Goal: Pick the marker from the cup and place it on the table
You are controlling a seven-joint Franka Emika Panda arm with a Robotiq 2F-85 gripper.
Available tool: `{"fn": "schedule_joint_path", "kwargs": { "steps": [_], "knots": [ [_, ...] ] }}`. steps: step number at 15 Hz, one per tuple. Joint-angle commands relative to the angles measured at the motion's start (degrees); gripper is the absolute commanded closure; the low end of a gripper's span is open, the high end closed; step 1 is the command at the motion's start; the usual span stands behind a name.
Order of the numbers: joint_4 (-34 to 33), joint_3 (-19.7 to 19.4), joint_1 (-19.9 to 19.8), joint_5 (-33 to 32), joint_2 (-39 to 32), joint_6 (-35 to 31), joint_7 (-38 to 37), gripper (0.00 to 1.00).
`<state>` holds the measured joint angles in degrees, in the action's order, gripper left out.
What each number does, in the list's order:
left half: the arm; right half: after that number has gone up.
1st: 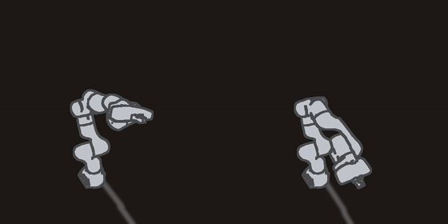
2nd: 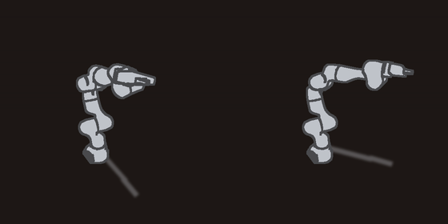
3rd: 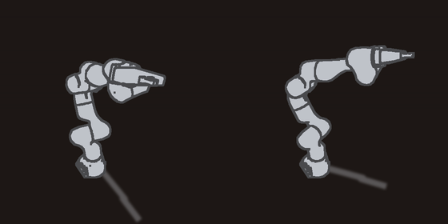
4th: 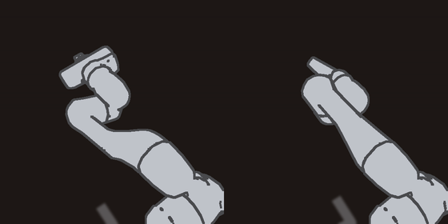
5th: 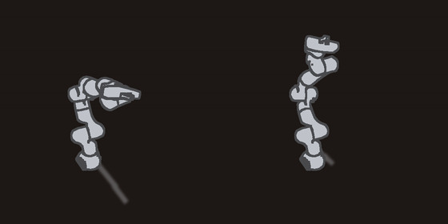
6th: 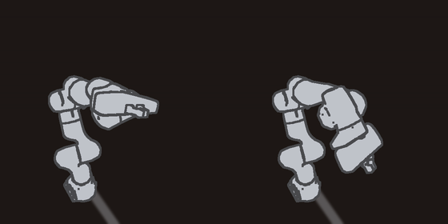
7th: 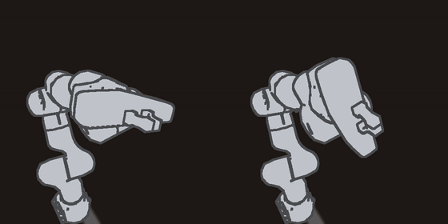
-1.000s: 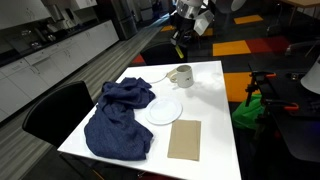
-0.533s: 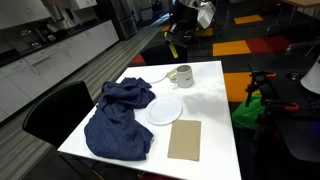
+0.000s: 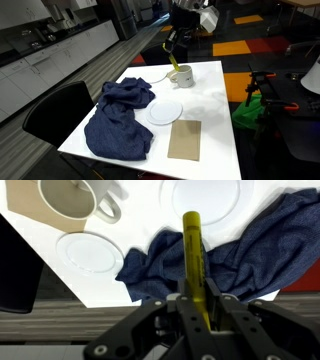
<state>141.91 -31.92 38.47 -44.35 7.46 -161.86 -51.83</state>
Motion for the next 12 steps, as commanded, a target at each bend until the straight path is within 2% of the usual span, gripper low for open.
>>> {"fn": "schedule_joint_path", "kwargs": {
  "steps": [1,3,4,5,7,9,12],
  "knots": [
    [-2.52,0.36,3.09,9.26,-1.92,4.71,3.12,0.95],
    [-3.53,0.43,4.72,15.33,-3.4,6.74,4.04,0.95],
    [-3.98,11.63,-5.72,20.56,-4.9,7.18,5.82,0.95],
    [-5.19,14.05,-7.4,22.71,-6.43,8.54,4.46,0.95],
    [-7.57,22.61,-15.25,23.72,-9.36,10.95,-0.15,0.95],
    [-9.49,27.34,-19.61,24.0,-12.04,12.7,-5.02,0.95],
    [-10.22,30.39,-23.06,26.24,-15.05,15.0,-10.68,0.95]
  ]
}}
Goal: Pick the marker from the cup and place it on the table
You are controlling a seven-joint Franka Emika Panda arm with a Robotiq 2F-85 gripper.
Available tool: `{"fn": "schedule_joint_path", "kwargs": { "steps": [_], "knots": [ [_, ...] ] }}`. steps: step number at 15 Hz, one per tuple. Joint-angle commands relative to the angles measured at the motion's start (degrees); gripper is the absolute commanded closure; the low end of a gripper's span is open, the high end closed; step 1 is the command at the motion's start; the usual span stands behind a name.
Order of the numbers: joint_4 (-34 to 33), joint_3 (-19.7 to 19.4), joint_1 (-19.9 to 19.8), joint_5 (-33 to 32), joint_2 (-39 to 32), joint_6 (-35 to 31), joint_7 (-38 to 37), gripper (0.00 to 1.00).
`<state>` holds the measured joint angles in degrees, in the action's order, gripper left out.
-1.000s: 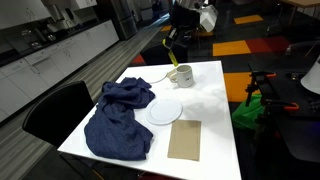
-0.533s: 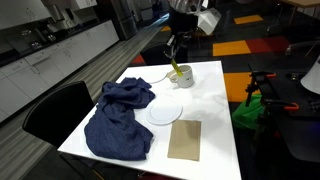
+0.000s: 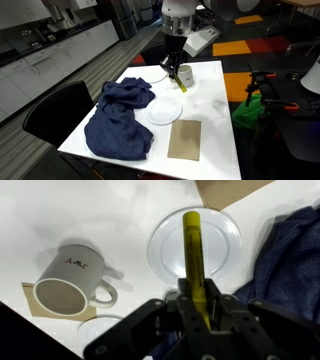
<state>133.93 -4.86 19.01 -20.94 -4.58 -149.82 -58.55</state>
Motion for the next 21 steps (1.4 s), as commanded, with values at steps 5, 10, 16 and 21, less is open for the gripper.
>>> {"fn": "schedule_joint_path", "kwargs": {
  "steps": [5,10,16,21],
  "knots": [
    [-2.14,4.98,-6.75,12.42,-7.33,4.69,-2.66,0.95],
    [-3.83,5.52,-9.25,21.03,-12.25,6.08,1.34,0.95],
    [-8.22,5.74,-11.02,28.16,-20.39,4.59,7.28,0.95],
    [-12.55,5.58,-11.38,32.06,-25.8,6.95,10.46,0.95]
  ]
}}
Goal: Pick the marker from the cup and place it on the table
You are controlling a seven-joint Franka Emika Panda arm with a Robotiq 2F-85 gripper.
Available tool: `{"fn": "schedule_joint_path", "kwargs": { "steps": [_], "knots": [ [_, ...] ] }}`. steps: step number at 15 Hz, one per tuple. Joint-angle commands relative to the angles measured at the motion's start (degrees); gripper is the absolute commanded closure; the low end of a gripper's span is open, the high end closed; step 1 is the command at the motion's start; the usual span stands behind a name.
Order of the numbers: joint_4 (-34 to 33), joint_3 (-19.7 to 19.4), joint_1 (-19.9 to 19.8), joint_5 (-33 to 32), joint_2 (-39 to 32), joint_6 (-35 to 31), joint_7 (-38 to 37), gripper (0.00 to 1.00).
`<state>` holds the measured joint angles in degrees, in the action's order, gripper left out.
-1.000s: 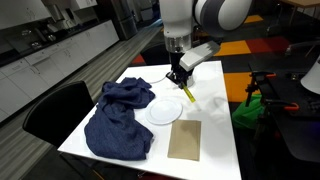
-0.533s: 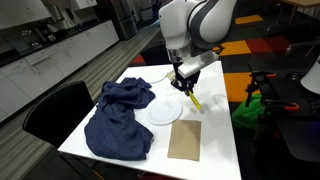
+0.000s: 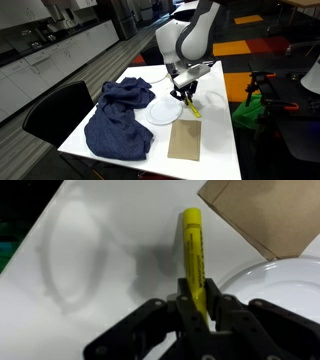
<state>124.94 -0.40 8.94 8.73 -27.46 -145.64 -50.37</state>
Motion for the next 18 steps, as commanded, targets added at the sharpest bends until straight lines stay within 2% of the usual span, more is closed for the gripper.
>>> {"fn": "schedule_joint_path", "kwargs": {
  "steps": [1,2,3,8,10,15,18],
  "knots": [
    [-4.11,0.74,-0.94,2.4,-3.07,3.63,2.17,0.56],
    [-4.58,0.23,-0.47,2.08,-3.29,4.44,1.38,0.55],
    [-4.75,0.0,-0.13,1.79,-3.36,4.57,0.9,0.49],
    [-2.18,-3.19,4.01,-2.31,0.05,3.36,-5.65,0.11],
    [-0.74,-4.59,6.11,-5.51,2.68,2.78,-9.39,0.0],
    [1.9,-6.46,10.29,-16.75,10.21,3.13,-19.8,0.0],
    [3.68,-5.63,10.9,-23.68,14.93,4.01,-26.45,0.0]
  ]
}}
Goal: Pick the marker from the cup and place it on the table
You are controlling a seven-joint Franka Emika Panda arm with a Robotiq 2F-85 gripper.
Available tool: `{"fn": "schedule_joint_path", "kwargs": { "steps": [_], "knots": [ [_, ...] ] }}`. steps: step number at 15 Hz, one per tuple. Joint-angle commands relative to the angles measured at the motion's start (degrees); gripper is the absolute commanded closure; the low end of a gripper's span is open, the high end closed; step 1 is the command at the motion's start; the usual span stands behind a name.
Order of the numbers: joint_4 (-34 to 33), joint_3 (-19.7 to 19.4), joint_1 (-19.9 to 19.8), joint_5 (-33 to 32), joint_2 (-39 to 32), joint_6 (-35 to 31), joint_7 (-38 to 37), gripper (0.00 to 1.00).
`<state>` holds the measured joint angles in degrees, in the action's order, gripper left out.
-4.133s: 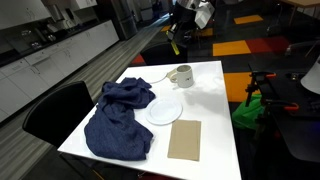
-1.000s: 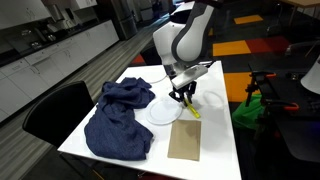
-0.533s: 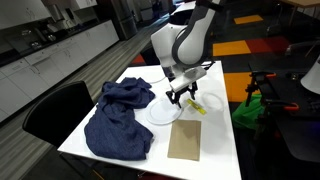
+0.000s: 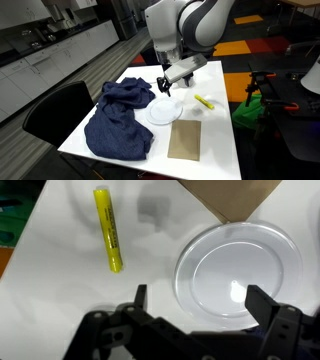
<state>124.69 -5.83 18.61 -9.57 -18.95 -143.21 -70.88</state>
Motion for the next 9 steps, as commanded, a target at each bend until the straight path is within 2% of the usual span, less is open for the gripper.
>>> {"fn": "schedule_joint_path", "kwargs": {
  "steps": [1,6,7,9],
  "knots": [
    [4.42,0.26,1.1,-7.44,7.73,2.15,-8.15,0.0],
    [8.24,3.57,-0.67,-15.98,13.97,3.39,-17.29,0.0],
    [5.07,4.55,-2.17,-14.12,9.88,2.61,-14.65,0.0],
    [6.46,5.37,-2.47,-15.15,11.73,2.6,-15.93,0.0]
  ]
}}
